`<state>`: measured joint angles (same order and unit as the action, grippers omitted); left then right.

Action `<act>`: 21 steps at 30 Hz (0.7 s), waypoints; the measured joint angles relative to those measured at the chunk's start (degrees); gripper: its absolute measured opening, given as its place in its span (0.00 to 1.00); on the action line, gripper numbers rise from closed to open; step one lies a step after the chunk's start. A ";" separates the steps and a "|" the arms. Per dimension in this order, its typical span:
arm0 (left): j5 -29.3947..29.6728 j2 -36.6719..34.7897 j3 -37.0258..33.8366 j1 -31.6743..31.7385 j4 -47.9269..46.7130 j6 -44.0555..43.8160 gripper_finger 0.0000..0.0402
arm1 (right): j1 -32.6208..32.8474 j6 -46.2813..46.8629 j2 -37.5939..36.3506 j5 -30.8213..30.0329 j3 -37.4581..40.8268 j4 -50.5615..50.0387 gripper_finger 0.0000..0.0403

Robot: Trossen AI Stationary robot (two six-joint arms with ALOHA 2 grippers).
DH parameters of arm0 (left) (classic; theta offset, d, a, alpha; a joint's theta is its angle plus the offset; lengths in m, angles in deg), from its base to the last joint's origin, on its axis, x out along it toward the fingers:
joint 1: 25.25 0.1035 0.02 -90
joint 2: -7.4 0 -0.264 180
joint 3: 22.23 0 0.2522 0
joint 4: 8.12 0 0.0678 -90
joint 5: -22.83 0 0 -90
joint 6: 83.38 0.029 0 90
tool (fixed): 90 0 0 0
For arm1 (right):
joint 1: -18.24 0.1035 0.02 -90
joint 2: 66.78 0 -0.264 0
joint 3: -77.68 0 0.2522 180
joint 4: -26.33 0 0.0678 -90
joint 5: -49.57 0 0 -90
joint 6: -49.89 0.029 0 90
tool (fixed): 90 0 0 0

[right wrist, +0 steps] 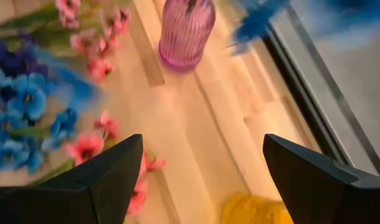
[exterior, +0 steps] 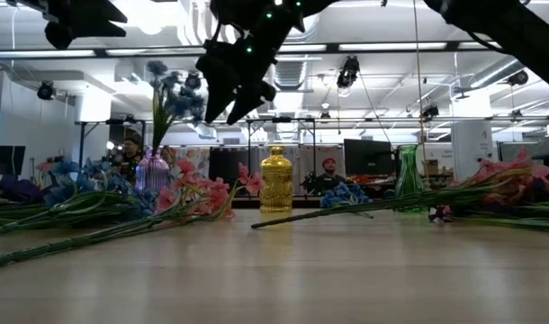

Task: Sort flowers into vase by color
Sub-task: Put the right pink flowers into the green vase

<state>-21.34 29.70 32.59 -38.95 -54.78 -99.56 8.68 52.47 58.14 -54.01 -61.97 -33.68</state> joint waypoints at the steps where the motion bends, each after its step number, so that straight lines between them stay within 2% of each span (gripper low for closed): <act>1: 0.04 0.38 1.11 0.00 -1.62 -1.19 0.42 | 0.21 -0.05 -0.03 -0.03 0.00 -0.19 0.81; 6: -0.20 1.80 5.57 0.00 -5.85 -4.97 0.42 | 1.15 -1.32 -0.10 0.01 0.00 0.10 0.81; 10: -4.72 2.91 7.00 0.00 -6.72 -6.54 0.42 | 1.95 -1.50 -0.10 -0.01 0.00 -1.42 0.81; 21: -16.81 8.17 2.36 -0.52 -8.53 -20.12 0.42 | 4.81 2.29 -2.08 -1.65 0.00 -14.94 0.81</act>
<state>-38.15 37.88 34.95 -39.46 -63.31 -119.68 13.49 54.76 56.06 -55.65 -61.97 -48.62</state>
